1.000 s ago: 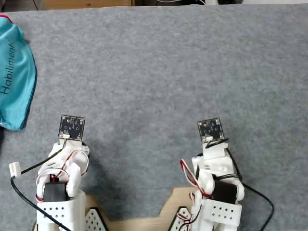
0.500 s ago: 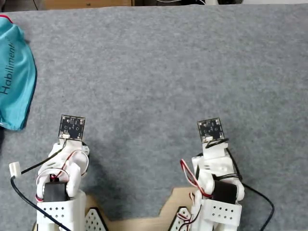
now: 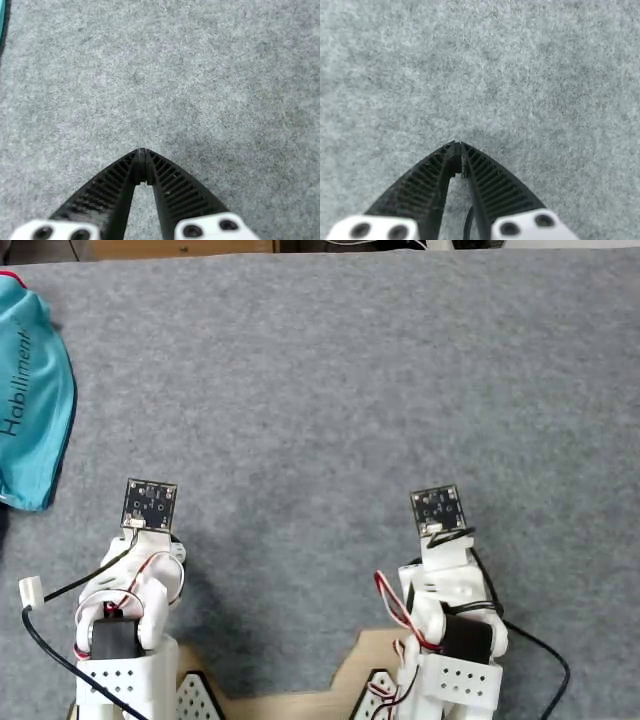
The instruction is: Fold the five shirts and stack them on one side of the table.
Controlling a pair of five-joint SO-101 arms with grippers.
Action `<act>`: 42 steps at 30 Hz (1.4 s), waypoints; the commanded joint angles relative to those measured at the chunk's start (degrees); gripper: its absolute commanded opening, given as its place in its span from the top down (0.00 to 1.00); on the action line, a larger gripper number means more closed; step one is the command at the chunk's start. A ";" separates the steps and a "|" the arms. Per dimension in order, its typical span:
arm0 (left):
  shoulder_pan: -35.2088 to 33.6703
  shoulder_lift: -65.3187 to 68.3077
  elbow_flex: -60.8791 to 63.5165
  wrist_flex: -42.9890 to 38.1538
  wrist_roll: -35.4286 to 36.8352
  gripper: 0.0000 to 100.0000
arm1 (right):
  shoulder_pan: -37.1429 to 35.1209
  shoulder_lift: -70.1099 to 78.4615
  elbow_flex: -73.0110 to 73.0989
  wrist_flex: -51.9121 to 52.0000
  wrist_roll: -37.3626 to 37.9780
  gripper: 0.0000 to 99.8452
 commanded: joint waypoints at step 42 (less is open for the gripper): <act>2.64 -0.31 0.53 7.12 -0.18 0.98 | -0.66 -2.33 -0.04 0.35 -0.09 0.99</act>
